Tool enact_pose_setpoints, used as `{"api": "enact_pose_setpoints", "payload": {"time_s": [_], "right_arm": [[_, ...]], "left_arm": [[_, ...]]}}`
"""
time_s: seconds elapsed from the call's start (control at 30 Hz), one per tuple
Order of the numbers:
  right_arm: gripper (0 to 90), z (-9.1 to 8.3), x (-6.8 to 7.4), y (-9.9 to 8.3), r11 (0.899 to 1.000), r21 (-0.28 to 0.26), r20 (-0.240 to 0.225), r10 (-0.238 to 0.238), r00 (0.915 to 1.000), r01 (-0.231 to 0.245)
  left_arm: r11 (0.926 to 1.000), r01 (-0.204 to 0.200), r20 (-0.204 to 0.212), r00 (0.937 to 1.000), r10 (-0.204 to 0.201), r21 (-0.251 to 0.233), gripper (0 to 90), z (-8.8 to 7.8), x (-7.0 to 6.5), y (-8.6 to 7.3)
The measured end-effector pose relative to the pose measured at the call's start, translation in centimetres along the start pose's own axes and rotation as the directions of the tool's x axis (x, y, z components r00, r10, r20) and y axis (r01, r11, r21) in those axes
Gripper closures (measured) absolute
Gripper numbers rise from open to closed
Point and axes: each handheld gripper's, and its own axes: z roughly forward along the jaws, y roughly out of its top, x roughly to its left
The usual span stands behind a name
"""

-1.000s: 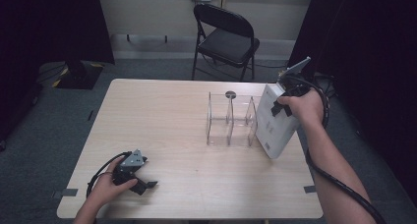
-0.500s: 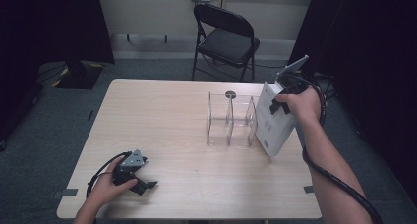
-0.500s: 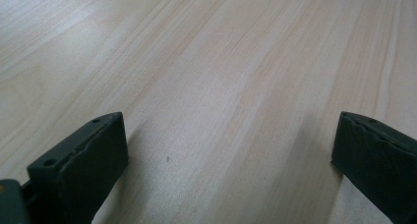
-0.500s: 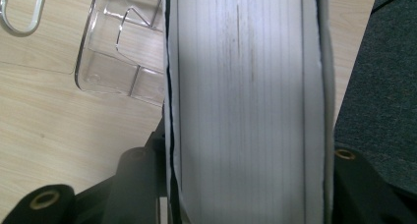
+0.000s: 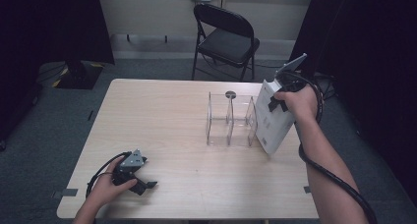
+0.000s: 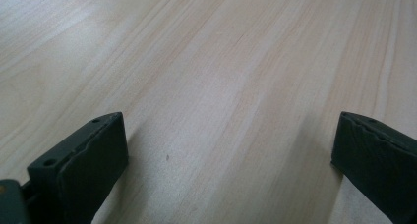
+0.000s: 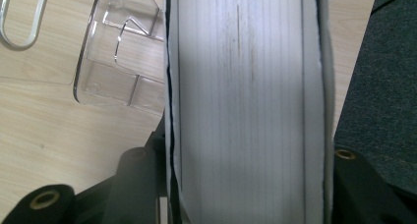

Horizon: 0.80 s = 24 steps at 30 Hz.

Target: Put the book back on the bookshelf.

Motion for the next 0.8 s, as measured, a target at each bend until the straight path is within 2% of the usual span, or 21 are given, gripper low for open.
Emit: {"api": "enact_pose_setpoints", "payload": {"time_s": [0.8], "right_arm": [[52.2, 0.7, 0.23, 0.81, 0.999, -0.006, 0.019, 0.036, 0.9992, -0.036]], "left_arm": [[1.0, 0.0, 0.001, 1.0, 0.0, 0.0, 0.0, -0.03, 0.0, -0.03]]}}
